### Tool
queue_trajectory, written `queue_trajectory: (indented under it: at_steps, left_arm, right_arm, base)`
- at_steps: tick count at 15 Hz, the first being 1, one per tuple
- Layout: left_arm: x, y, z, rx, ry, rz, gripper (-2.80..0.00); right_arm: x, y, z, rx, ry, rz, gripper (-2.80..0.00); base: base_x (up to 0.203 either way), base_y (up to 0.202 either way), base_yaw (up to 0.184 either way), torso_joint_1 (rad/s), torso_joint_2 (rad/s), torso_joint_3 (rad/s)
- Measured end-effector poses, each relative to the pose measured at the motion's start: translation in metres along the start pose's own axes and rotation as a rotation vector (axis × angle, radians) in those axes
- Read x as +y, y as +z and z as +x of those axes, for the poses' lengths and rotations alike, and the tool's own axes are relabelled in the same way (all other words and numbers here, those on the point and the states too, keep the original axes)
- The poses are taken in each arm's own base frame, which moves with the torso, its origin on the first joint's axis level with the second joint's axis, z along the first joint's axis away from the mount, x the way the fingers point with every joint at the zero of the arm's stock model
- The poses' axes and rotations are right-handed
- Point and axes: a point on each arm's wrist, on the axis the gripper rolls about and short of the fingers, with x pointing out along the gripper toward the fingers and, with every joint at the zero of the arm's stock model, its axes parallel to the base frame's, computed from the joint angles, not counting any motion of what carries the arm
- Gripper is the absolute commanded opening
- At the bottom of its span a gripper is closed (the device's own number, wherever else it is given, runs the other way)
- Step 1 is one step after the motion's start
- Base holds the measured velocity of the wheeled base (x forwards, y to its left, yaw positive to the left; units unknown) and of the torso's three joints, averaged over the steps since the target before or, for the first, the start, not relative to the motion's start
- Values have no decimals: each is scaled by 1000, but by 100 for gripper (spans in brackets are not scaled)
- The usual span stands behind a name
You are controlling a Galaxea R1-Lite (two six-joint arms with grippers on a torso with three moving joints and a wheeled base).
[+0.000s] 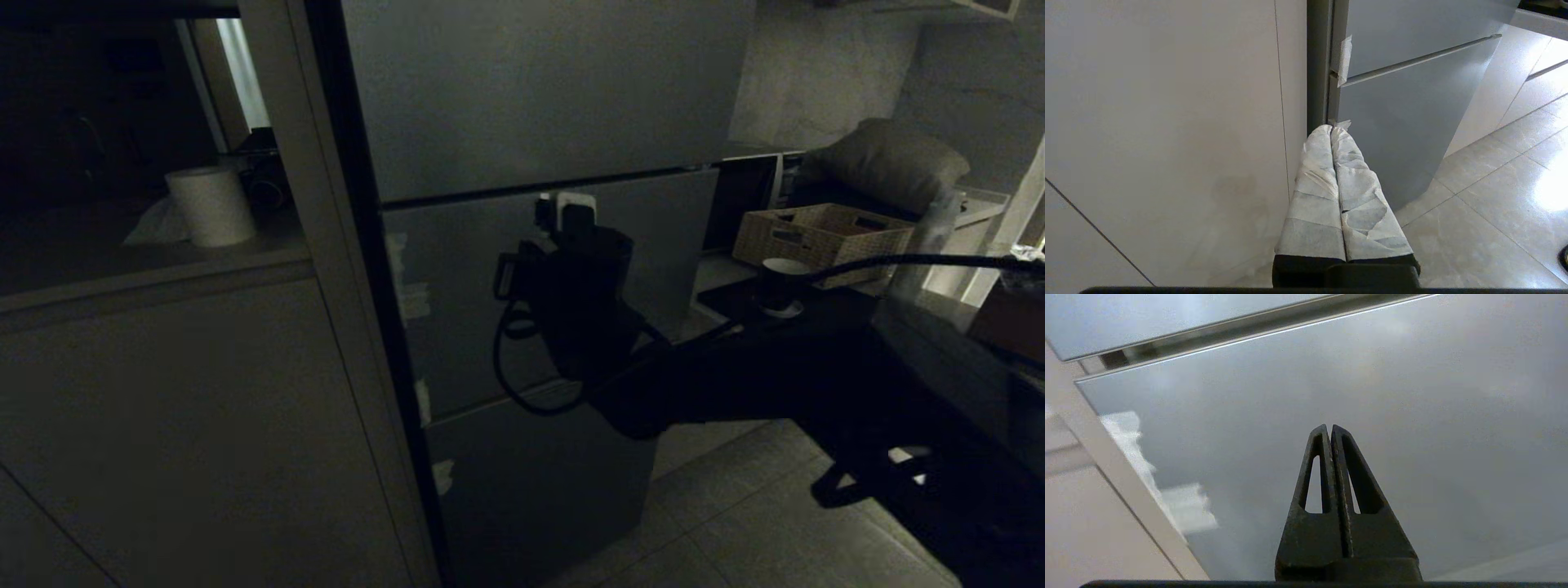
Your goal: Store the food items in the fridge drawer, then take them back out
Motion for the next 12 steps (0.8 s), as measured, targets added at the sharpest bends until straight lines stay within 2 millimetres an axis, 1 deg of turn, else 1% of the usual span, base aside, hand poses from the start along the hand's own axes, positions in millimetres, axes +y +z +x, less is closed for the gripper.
queue_trajectory:
  at_steps: [1, 2, 3, 4, 5, 6, 7, 8, 9, 11, 12]
  left_arm:
    - [0, 0, 0, 0, 0, 0, -280]
    - [0, 0, 0, 0, 0, 0, -280]
    - [0, 0, 0, 0, 0, 0, -280]
    - [0, 0, 0, 0, 0, 0, -280]
    - [0, 0, 0, 0, 0, 0, -280]
    - [0, 0, 0, 0, 0, 0, -280]
    - [0, 0, 0, 0, 1, 0, -280]
    - [0, 0, 0, 0, 0, 0, -280]
    - [0, 0, 0, 0, 0, 0, -280]
    - [0, 0, 0, 0, 0, 0, -280]
    - [0, 0, 0, 0, 1, 0, -280]
  right_arm:
    - [-1, 13, -16, 15, 5, -11, -280]
    - [-5, 28, -37, 37, 11, -33, -280]
    - [-13, 43, -61, 61, 13, -63, -280]
    - [-27, 61, -87, 72, 3, -90, -280]
    - [-45, 80, -112, 69, -22, -109, -280]
    - [-67, 99, -140, 61, -67, -127, -280]
    - [-90, 114, -170, 52, -126, -146, -280]
    - [-112, 125, -201, 51, -184, -167, -280]
    - [-136, 131, -235, 53, -239, -194, -280]
    - [-179, 124, -307, 77, -322, -279, -280]
    - [-192, 118, -336, 77, -335, -316, -280]
  base:
    - [0, 0, 0, 0, 0, 0]
    - [0, 0, 0, 0, 0, 0]
    - [0, 0, 0, 0, 0, 0]
    - [0, 0, 0, 0, 0, 0]
    - [0, 0, 0, 0, 0, 0]
    - [0, 0, 0, 0, 0, 0]
    - [0, 0, 0, 0, 0, 0]
    - [0, 0, 0, 0, 0, 0]
    - [0, 0, 0, 0, 0, 0]
    - [0, 0, 0, 0, 0, 0]
    - [0, 0, 0, 0, 0, 0]
